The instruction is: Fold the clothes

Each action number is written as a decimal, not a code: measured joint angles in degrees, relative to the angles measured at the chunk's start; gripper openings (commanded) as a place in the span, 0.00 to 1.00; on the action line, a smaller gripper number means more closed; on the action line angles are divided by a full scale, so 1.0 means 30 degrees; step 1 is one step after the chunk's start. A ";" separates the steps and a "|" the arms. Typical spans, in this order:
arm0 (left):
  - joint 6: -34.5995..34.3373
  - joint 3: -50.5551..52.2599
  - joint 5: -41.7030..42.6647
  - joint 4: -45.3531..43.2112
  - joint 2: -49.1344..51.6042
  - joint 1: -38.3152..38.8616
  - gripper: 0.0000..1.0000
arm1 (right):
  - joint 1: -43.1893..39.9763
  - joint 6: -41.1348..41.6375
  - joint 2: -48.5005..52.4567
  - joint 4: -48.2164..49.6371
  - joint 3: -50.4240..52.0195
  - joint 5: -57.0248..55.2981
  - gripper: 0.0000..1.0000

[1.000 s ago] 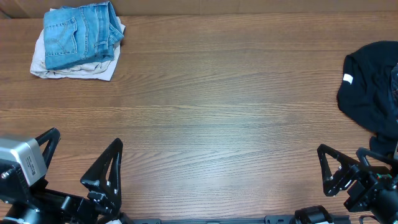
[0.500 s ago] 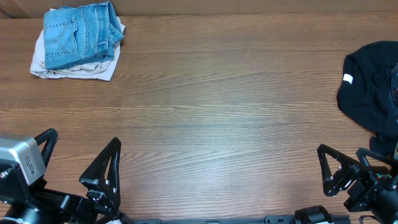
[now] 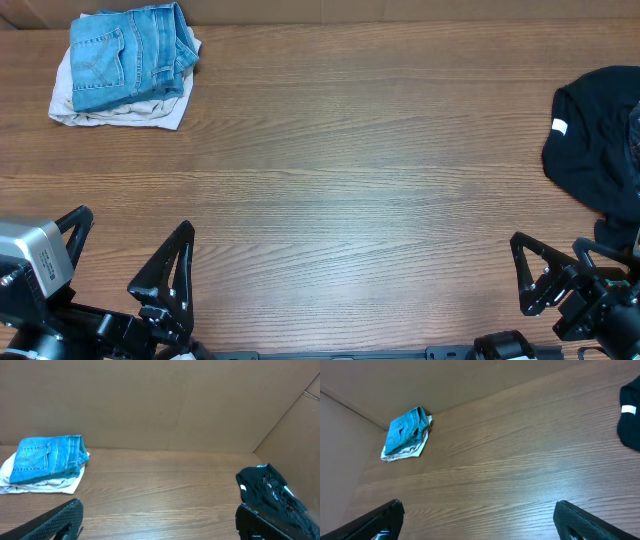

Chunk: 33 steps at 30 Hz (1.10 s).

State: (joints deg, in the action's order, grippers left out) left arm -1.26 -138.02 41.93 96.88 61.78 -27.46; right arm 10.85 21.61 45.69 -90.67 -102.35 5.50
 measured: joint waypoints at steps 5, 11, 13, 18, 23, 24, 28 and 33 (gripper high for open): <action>0.0000 0.0000 0.0000 0.0000 0.0000 0.0000 1.00 | 0.0000 -0.0007 0.0000 -0.0015 0.0000 0.0000 1.00; 0.0000 0.0000 0.0000 0.0007 0.0000 0.0000 1.00 | -0.0175 -0.0124 0.0000 -0.0204 0.0000 -0.0386 1.00; 0.0000 0.0000 0.0000 0.0000 0.0000 0.0000 1.00 | -0.0510 -0.0160 0.0000 -0.0255 0.0000 -0.0517 1.00; 0.0000 0.0000 0.0000 0.0000 0.0000 0.0000 1.00 | -0.1676 -0.0233 -0.0393 0.0561 0.0794 -0.0794 1.00; 0.0000 0.0000 -0.0051 0.0015 0.0000 0.0000 1.00 | -0.2375 -0.0729 -0.2725 0.4940 0.5311 -0.0940 1.00; 0.0000 0.0007 -0.0058 0.0000 0.0000 0.0000 1.00 | -0.2382 -0.0845 -0.3541 0.6149 0.6936 -0.0940 1.00; 0.0007 0.0007 -0.0058 0.0007 0.0000 0.0000 1.00 | -0.2441 -0.1093 -0.5756 0.9420 1.1927 -0.0954 1.00; 0.0007 0.0007 -0.0058 0.0007 0.0000 0.0000 1.00 | -0.2484 -0.1209 -0.7752 1.4906 1.9088 -0.0976 1.00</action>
State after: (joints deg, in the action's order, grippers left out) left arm -1.23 -137.99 41.76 96.90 61.78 -27.46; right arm 3.40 17.98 22.44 -45.95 -45.08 2.57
